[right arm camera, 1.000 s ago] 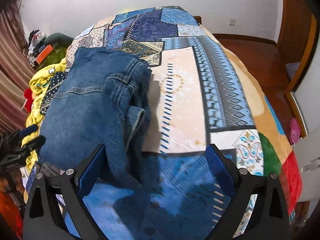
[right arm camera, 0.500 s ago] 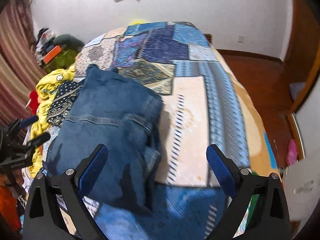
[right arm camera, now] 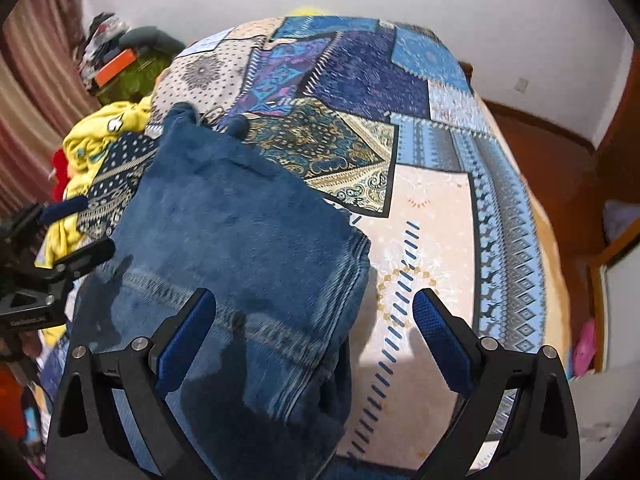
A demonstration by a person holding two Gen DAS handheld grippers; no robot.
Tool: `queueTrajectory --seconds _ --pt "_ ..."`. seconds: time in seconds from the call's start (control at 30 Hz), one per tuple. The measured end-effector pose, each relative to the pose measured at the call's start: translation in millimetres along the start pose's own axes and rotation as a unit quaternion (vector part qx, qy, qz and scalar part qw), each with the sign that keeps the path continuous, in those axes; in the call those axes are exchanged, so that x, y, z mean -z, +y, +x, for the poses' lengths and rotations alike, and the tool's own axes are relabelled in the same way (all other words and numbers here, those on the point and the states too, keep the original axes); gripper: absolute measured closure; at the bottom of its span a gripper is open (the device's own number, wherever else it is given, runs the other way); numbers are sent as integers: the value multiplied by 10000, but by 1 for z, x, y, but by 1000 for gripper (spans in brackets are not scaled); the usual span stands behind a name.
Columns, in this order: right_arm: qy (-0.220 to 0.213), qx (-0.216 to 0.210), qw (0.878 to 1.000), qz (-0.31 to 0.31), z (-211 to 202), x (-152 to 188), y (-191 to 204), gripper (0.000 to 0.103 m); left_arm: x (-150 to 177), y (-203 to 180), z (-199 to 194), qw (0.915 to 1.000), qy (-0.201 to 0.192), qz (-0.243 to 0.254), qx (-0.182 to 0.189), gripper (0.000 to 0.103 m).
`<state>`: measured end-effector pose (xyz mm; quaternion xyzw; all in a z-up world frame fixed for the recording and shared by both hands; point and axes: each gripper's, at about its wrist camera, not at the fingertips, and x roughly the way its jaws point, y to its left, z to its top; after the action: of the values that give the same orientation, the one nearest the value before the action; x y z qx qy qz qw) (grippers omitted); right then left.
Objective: Fold large clothes
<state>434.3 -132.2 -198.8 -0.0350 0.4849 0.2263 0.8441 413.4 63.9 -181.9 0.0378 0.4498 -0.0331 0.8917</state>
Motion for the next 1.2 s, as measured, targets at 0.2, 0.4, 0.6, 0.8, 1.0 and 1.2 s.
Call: queueTrajectory --seconds 0.2,0.4,0.6,0.8,1.0,1.2 --pt "160 258 9992 273 16 1 -25 5 -9 16 20 9997 17 -233 6 16" --pt "-398 578 9963 489 -18 9 -32 5 -16 15 -6 9980 -397 5 -491 16" --pt "-587 282 9976 240 -49 15 -16 5 -5 13 -38 9982 -509 51 -311 15" --pt "-393 -454 9978 293 -55 29 -4 5 21 25 -45 9985 -100 -367 404 15" --pt "340 -827 9951 418 -19 47 -7 5 50 27 -25 9902 533 -722 1074 15" --pt "1009 -1384 9829 674 20 49 -27 5 55 35 2 9677 918 -1320 1940 15"
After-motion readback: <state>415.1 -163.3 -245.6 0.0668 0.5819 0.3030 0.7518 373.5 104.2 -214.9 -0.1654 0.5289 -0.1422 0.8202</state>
